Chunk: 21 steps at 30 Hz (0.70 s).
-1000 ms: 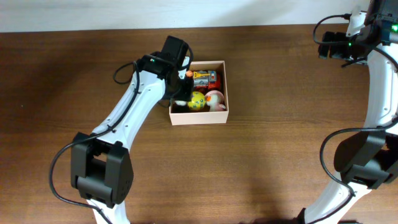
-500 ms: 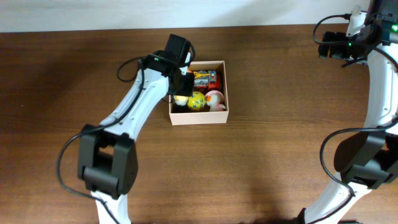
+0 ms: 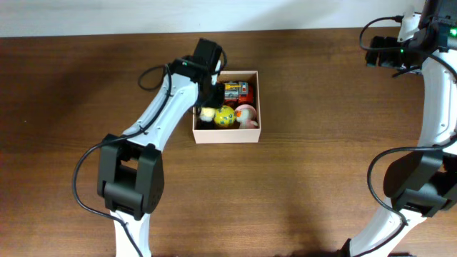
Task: Pack container
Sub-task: 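Lift the left gripper out of the box and move it up-left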
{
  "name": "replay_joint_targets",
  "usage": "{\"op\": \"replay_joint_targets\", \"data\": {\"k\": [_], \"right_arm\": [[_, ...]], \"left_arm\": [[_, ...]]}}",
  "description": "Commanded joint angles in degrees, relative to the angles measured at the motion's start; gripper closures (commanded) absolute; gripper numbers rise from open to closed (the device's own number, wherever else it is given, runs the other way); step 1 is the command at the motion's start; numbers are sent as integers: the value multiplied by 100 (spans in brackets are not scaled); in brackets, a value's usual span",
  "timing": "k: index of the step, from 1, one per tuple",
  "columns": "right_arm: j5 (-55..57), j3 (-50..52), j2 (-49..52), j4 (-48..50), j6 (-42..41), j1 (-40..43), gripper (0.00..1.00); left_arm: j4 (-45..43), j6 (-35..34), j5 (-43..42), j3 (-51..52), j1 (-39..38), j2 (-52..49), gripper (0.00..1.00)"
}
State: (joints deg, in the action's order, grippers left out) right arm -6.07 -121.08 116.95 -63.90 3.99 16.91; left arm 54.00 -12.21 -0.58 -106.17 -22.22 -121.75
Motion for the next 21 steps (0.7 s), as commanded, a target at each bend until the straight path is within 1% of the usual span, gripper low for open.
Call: {"op": "replay_joint_targets", "data": {"k": [1,5,9,11,13,15,18,19,20,21], "right_arm": [[33,-63,-136,0,-42,0,1],[33,-63,-136,0,-42,0,1],[31,-63,-136,0,-42,0,1],[33,-63,-136,0,-44,0,1],[33,-63,-136,0,-42,0,1],[33,-63,-136,0,-42,0,1],[33,-63,-136,0,-42,0,1],[31,-63,-136,0,-42,0,1],[33,-63,-136,0,-42,0,1],[31,-63,-136,0,-42,0,1]], "left_arm": [[249,-11,44,-883,9,157,55],[570,-15,223,-1554,15,177,55],[726,-61,968,-1683,17,177,54],[887,-348,1484,-1683,72,177,41],[977,-522,1757,-1683,179,177,35],[984,-577,1779,-1683,332,177,30],[992,-804,1803,-1683,579,170,29],[990,-855,1801,-1683,680,170,26],[990,-911,1799,-1683,802,170,19],[988,-931,1797,-1683,885,170,8]]}}
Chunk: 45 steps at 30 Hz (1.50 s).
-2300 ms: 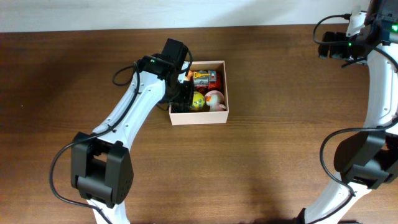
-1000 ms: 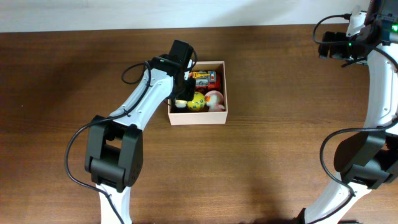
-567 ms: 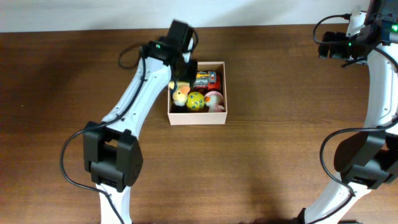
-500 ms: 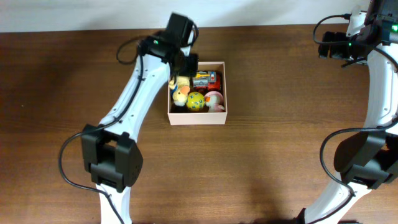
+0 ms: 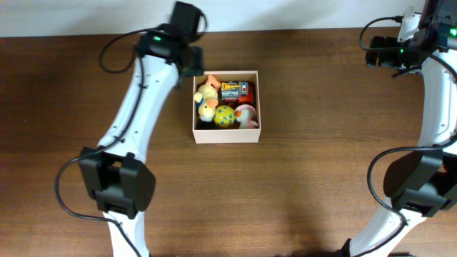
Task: Pack container
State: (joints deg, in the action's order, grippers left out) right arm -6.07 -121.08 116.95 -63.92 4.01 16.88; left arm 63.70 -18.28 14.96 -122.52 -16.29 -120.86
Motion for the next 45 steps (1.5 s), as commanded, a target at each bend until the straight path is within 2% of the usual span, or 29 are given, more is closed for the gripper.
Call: {"op": "replay_joint_targets", "data": {"k": [1,9,45], "right_arm": [[31,-63,-136,2,-44,2,1],[33,-63,-136,2,-46,2,1],[114,-63,-149,4,-4,46,1]], "left_arm": [[17,-339,243,-48,404,81,1],[24,-337,243,-48,841,81,1],[24,-337,243,-48,848,81,1]]}}
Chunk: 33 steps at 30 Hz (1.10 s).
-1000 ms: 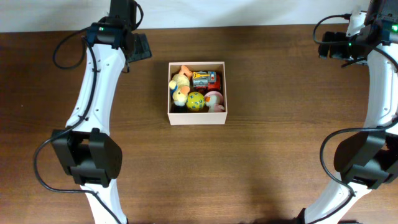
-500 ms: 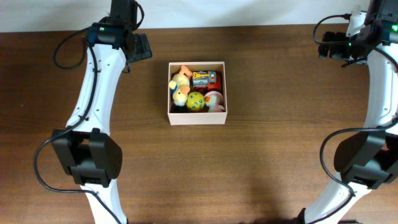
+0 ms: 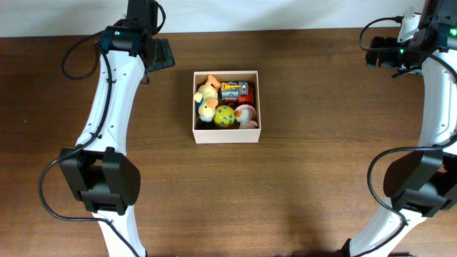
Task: Pack container
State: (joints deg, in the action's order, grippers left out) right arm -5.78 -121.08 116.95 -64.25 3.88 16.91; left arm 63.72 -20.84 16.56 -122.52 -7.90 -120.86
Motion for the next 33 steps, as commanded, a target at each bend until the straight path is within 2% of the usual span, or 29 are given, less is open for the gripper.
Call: {"op": "replay_joint_targets", "data": {"k": [1,9,17,21,26,33], "right_arm": [[22,-63,-205,109,11,-9,1],[-9,-63,-1346,850,37,-918,1],[1469,-44,-2704,1106,37,-2514,1],[1589,190,-3309,1091,33,-2942,1],[1410,1176,-4356,1161,31,-3027,1],[1110,3611,-6144,2020,26,-2590,1]], "left_arm": [[22,-79,83,-48,9,81,1],[22,-79,83,-48,9,81,1],[24,-79,83,-48,9,81,1],[22,-81,83,-48,9,81,1],[22,-79,83,-48,9,81,1],[22,-81,83,-48,9,81,1]]}}
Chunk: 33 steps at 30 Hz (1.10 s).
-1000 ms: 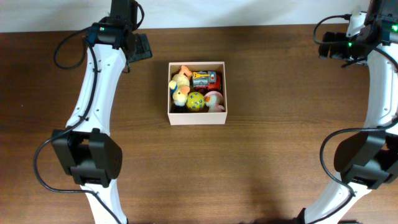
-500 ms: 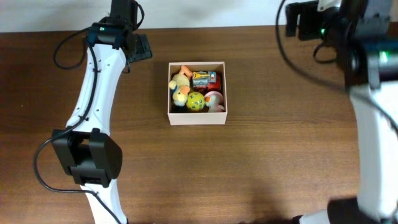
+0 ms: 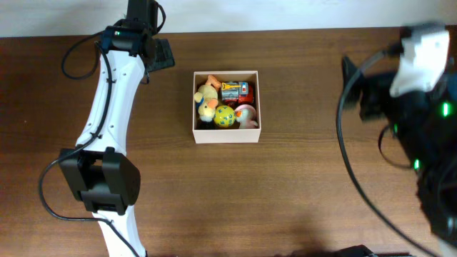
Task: Pack container
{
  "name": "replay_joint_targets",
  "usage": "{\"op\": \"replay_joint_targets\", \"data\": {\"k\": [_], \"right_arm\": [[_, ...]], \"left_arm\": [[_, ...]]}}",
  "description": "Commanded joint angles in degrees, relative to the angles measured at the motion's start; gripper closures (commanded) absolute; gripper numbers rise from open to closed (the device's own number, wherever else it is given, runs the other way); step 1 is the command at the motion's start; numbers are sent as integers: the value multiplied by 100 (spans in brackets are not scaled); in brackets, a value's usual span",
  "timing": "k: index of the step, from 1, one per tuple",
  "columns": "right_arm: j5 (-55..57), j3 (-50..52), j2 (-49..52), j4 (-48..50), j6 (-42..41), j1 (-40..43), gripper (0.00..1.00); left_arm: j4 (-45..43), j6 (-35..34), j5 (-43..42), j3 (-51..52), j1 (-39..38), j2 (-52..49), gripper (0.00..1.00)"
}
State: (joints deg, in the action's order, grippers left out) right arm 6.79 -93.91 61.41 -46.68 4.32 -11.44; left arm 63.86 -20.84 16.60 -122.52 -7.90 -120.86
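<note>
A white open box (image 3: 226, 135) sits at the middle of the brown table. Inside lie a yellow duck toy (image 3: 206, 98), a yellow ball (image 3: 224, 116), a red and yellow toy car (image 3: 235, 89) and a pink and white toy (image 3: 246, 114). My left gripper (image 3: 163, 53) hangs to the left of the box, near the table's far edge, apart from it and with nothing in it. My right arm is raised close to the camera and blurred. Its dark gripper end (image 3: 360, 96) points left, well right of the box.
The pale wall runs along the table's far edge (image 3: 285, 30). The right arm's cables (image 3: 341, 150) loop over the right part of the table.
The right arm has left its place at the far right corner and now looms large and blurred over the table's right side. Left arm and box stand as before.
My left gripper was down in the left side of the box, at the duck toy. Then it was clear of the box at its far left corner, with the duck lying inside. It then stood further left, and stays there while the right arm has moved.
</note>
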Motion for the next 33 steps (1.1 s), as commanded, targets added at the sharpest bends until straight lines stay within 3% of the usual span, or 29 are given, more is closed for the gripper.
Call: {"op": "replay_joint_targets", "data": {"k": [1,8,16,33], "right_arm": [[-240,1307,-872,476,-17,369,1],[-688,3998,-2767,1989,-35,1080,1],[-922,6166,-4406,3025,-35,1270,1],[-984,8334,-5917,3659,-35,1268,1]], "left_arm": [[9,-81,79,-48,9,81,1],[9,-79,79,-48,9,81,1],[9,-79,79,-48,9,81,1],[9,-81,79,-48,9,81,1]]}}
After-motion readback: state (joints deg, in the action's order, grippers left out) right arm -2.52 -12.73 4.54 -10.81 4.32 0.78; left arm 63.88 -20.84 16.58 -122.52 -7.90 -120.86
